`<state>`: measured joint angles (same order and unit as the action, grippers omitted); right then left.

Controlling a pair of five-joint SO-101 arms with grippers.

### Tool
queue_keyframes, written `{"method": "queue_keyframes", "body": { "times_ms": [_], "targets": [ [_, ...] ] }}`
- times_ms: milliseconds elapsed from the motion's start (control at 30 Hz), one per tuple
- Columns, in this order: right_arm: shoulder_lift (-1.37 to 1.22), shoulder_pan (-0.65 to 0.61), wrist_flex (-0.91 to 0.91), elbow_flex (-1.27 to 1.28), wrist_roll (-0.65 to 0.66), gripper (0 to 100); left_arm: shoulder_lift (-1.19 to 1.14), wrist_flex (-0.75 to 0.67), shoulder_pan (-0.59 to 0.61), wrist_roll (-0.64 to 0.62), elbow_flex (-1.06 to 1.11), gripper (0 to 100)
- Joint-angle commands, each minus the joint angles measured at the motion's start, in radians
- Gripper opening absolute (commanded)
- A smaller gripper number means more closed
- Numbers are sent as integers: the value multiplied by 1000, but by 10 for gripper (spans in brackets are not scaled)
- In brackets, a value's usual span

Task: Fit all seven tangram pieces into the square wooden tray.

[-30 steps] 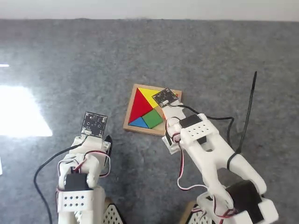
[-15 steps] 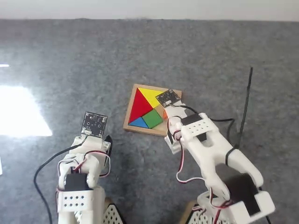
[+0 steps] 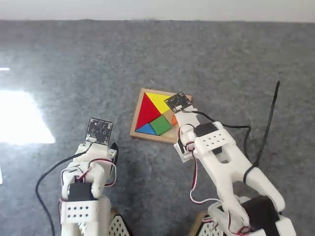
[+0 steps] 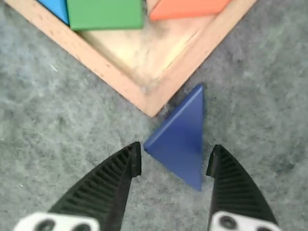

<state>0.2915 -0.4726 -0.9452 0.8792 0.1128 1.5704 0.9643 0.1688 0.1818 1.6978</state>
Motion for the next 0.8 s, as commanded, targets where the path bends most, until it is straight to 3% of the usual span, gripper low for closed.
{"method": "queue_keyframes", "body": {
  "times_ms": [0, 600, 767],
  "targets": [
    [18, 15, 10, -9, 17, 230, 15, 0, 6, 12, -8, 152],
    [-113, 12, 67, -38, 18, 226, 15, 0, 6, 12, -8, 152],
    [-108, 7, 77, -64, -80, 227, 15, 0, 6, 12, -8, 152]
  ]
}}
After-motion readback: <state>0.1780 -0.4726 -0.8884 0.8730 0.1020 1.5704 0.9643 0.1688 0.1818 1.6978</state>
